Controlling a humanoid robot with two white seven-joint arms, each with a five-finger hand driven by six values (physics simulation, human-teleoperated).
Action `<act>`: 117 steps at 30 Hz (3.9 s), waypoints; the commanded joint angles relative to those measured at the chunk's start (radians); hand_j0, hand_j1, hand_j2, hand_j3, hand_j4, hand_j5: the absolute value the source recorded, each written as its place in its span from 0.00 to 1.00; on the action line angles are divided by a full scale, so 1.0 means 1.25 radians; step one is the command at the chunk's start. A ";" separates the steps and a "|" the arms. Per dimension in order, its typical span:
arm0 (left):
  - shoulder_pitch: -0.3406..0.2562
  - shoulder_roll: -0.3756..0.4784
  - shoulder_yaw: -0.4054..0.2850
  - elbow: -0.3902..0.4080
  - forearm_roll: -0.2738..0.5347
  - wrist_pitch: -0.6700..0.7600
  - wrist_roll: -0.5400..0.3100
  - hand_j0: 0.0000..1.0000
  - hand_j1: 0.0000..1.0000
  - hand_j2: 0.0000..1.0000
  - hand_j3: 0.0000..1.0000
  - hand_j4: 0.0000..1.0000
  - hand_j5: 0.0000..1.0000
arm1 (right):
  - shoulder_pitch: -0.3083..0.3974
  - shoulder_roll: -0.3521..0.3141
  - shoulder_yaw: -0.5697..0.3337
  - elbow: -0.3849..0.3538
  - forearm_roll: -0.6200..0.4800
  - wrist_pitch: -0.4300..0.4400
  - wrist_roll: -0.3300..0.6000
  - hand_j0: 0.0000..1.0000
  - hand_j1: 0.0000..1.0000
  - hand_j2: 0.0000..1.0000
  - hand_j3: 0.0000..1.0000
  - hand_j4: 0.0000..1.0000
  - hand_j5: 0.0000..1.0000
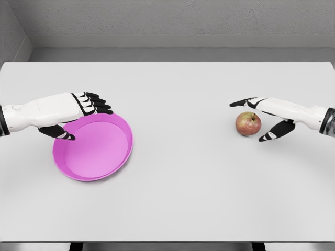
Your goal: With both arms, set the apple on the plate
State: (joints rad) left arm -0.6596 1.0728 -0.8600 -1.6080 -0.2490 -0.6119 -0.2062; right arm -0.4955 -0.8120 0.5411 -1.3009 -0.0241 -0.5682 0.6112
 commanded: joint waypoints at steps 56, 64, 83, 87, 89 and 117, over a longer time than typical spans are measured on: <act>-0.002 0.000 -0.013 -0.001 0.005 0.001 -0.011 1.00 1.00 1.00 1.00 1.00 1.00 | -0.053 0.063 0.033 0.139 0.068 -0.034 0.000 0.67 0.67 0.67 0.67 0.67 0.67; -0.002 0.000 -0.013 -0.001 0.005 0.001 -0.011 1.00 1.00 1.00 1.00 1.00 1.00 | -0.056 0.062 0.032 0.139 0.068 -0.034 0.000 0.56 0.56 0.56 0.56 0.56 0.56; -0.002 0.000 -0.013 -0.001 0.005 0.001 -0.011 1.00 1.00 1.00 1.00 1.00 1.00 | -0.074 0.091 0.089 0.026 0.059 -0.034 0.000 0.48 0.48 0.48 0.48 0.48 0.48; -0.002 0.000 -0.013 -0.001 0.005 0.001 -0.011 1.00 1.00 1.00 1.00 1.00 1.00 | -0.109 0.144 0.144 0.026 0.060 -0.034 0.000 0.48 0.48 0.48 0.48 0.48 0.48; -0.002 0.000 -0.013 -0.001 0.005 0.001 -0.011 1.00 1.00 1.00 1.00 1.00 1.00 | -0.113 0.158 0.151 0.027 0.061 -0.034 0.000 0.48 0.48 0.48 0.48 0.48 0.48; -0.047 -0.135 -0.016 0.000 -0.009 0.001 -0.029 1.00 1.00 1.00 1.00 1.00 1.00 | -0.047 -0.013 -0.060 0.018 0.012 -0.034 0.000 1.00 1.00 1.00 1.00 1.00 1.00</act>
State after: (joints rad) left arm -0.7347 0.9591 -0.8798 -1.6079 -0.2588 -0.6118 -0.2367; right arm -0.5185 -0.7681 0.5123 -1.2773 0.0099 -0.6146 0.6115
